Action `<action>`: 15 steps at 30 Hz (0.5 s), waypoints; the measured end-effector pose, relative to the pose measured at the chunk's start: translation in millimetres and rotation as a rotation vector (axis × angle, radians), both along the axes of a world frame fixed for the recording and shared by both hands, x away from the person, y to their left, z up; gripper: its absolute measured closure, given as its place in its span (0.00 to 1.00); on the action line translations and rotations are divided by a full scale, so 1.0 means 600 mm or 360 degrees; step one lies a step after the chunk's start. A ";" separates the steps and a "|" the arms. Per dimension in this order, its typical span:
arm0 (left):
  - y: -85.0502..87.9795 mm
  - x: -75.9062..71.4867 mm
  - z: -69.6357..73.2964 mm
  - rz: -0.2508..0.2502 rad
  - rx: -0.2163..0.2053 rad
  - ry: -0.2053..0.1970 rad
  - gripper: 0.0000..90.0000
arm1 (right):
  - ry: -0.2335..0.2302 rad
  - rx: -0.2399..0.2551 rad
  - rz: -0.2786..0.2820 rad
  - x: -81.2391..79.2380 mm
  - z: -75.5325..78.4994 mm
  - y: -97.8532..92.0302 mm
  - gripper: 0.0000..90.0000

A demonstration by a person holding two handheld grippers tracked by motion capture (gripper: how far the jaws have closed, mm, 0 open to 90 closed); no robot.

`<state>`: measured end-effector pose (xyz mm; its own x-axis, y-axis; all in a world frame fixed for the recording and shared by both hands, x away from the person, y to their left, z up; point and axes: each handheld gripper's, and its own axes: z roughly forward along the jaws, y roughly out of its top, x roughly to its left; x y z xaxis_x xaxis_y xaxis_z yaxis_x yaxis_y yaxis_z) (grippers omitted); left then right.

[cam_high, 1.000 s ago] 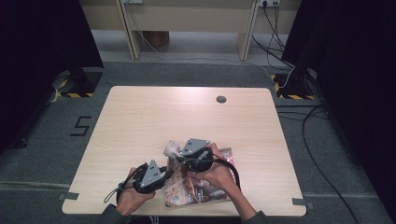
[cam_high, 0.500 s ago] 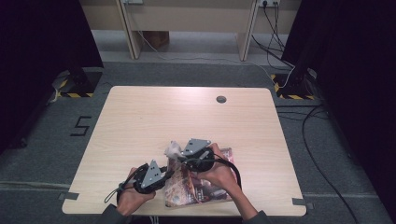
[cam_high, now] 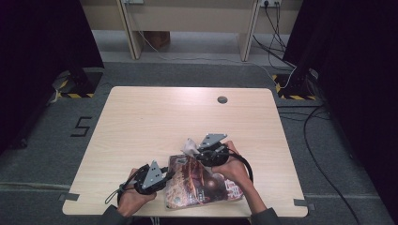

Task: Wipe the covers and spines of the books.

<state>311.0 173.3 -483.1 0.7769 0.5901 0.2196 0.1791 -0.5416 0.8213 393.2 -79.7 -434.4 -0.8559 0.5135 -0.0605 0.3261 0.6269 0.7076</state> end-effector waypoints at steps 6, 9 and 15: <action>0.000 0.000 0.000 -0.0005 0.0001 -0.0003 0.81 | 0.0040 -0.0020 -0.0040 0.014 -0.011 -0.027 0.84; 0.000 0.000 0.000 -0.0004 0.0001 -0.0002 0.81 | 0.0061 -0.0025 -0.0059 0.020 -0.015 -0.037 0.84; 0.000 -0.001 0.001 -0.0007 0.0000 -0.0004 0.81 | 0.0090 -0.0044 -0.0106 0.031 -0.024 -0.058 0.84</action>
<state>310.7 173.0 -482.8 0.7789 0.5868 0.2213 0.1749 -0.5421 0.8219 412.0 -114.8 -448.7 -0.8223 0.5683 -0.0277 0.4070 0.6214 0.6695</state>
